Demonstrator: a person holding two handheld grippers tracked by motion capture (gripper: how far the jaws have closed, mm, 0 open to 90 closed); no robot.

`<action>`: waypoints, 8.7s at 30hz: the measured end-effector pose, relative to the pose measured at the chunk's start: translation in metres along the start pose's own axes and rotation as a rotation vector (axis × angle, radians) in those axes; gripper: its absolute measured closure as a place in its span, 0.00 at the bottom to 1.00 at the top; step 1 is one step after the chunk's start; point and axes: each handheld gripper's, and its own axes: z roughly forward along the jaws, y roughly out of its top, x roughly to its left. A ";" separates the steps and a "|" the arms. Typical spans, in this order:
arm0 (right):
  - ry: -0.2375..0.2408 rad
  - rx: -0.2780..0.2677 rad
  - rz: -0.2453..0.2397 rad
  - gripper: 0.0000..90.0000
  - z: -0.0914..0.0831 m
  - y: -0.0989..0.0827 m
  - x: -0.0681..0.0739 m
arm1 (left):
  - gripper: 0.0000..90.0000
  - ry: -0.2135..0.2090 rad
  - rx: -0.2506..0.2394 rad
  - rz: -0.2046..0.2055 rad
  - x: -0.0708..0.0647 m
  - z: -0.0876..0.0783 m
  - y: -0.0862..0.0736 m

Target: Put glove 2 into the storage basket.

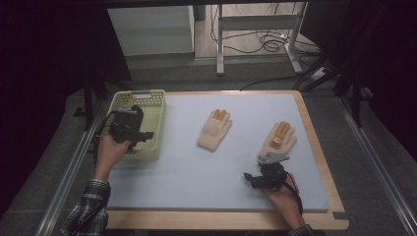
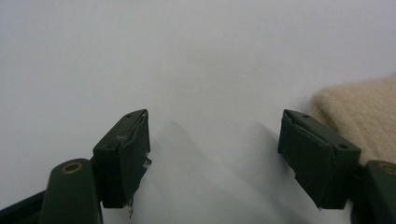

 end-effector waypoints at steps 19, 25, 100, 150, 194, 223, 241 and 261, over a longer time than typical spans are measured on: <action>-0.002 0.000 0.001 0.27 0.000 0.000 0.000 | 0.00 -0.099 -0.087 0.196 -0.073 -0.014 -0.001; -0.003 0.001 0.002 0.27 0.000 0.000 0.000 | 0.00 -0.144 -0.109 0.220 -0.091 -0.012 -0.007; 0.049 -0.046 0.003 0.54 0.034 0.070 -0.005 | 0.02 -0.144 -0.041 0.213 -0.130 0.057 -0.093; 0.142 0.005 -0.002 0.89 0.110 0.156 -0.011 | 0.02 -0.143 -0.038 0.217 -0.130 0.057 -0.093; 0.229 0.033 -0.044 0.66 0.031 0.065 0.016 | 0.02 -0.143 -0.041 0.214 -0.130 0.057 -0.094; 0.159 0.023 -0.072 0.74 0.023 0.061 0.022 | 0.02 -0.143 -0.041 0.214 -0.130 0.057 -0.094; 0.141 -0.032 -0.142 0.97 0.009 0.076 0.046 | 0.02 -0.143 -0.042 0.214 -0.130 0.057 -0.093; 0.051 0.057 -0.032 0.80 0.026 0.047 0.013 | 0.02 -0.143 -0.041 0.214 -0.130 0.057 -0.094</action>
